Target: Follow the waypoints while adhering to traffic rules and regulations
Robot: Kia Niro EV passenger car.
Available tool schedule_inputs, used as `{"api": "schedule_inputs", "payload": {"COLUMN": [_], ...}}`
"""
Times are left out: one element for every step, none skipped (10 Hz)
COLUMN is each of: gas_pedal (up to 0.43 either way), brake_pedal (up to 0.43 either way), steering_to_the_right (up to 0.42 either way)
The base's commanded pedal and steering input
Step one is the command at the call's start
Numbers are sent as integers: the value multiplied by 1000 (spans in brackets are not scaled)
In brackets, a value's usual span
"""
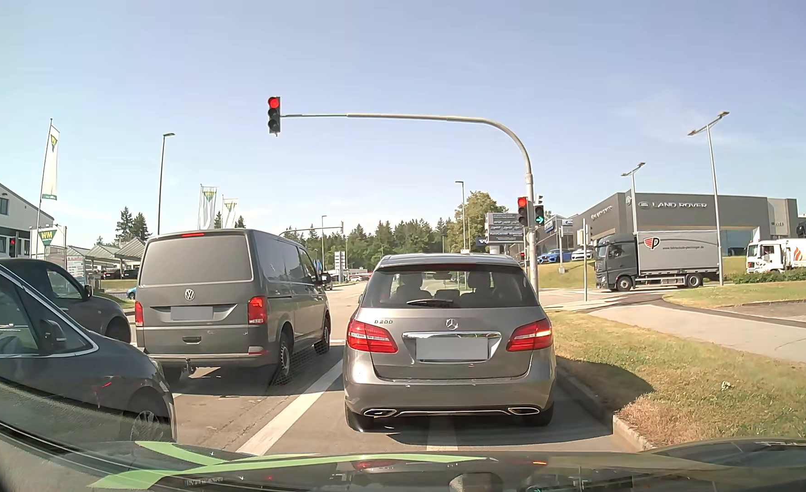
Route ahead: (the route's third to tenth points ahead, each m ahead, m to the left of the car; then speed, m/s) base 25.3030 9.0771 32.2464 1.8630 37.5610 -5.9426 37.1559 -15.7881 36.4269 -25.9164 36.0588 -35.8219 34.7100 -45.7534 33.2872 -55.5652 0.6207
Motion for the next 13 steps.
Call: {"api": "schedule_inputs", "payload": {"gas_pedal": [0, 0, 0, 0, 0, 0, 0, 0, 0, 0, 59, 130, 138], "brake_pedal": [122, 116, 79, 0, 0, 0, 0, 0, 0, 0, 0, 0, 0], "steering_to_the_right": [-8, -8, -8, -8, -9, -9, -10, -10, -12, -14, -18, -19, -19]}}
